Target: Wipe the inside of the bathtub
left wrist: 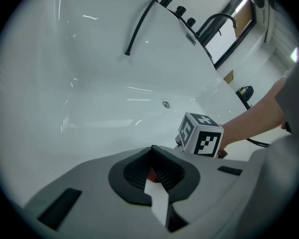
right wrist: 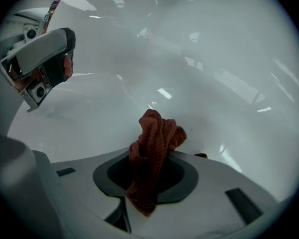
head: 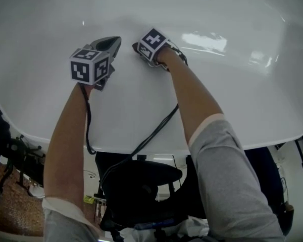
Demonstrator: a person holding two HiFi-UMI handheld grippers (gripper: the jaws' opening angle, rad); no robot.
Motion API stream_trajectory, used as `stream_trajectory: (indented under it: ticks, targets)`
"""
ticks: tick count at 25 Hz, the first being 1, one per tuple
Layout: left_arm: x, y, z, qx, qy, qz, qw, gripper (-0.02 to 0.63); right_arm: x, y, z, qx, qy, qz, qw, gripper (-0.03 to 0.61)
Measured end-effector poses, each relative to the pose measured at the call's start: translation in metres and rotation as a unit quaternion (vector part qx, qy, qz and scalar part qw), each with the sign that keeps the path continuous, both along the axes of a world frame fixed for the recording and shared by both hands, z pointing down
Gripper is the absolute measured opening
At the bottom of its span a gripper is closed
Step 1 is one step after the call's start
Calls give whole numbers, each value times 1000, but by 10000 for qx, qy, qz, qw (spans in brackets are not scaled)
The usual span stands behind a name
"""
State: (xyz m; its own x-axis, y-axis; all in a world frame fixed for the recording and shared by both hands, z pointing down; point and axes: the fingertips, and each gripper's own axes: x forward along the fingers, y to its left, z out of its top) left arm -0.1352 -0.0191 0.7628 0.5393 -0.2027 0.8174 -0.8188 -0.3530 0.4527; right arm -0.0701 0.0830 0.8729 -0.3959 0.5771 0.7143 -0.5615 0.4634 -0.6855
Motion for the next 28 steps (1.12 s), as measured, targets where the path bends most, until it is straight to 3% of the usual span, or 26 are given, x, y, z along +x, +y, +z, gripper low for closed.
stream_trajectory:
  ticks: [2, 5, 11, 14, 17, 24, 28]
  targets:
    - [-3, 1, -5, 21, -29, 16, 10000, 8, -7, 2, -7, -97, -127, -111, 9998, 110]
    - [-2, 0, -12, 69, -39, 72, 9999, 8, 13, 3, -10, -360, -16, 10, 9994, 112]
    - [14, 4, -29, 111, 78, 80, 9999, 8, 88, 4, -14, -310, 964, -275, 9945, 110]
    - [23, 9, -45, 165, 178, 88, 9997, 8, 104, 9, -23, -218, 1295, -185, 9912, 110]
    - [22, 7, -57, 246, 226, -47, 9994, 8, 82, 9, -37, -234, 1114, 58, 9935, 110]
    - [-1, 15, -78, 259, 127, -315, 9991, 8, -18, 16, -87, -602, -27, 300, 9977, 110]
    - [-11, 17, -93, 263, 93, -374, 9989, 8, -14, 20, -98, -454, 53, 252, 9986, 110]
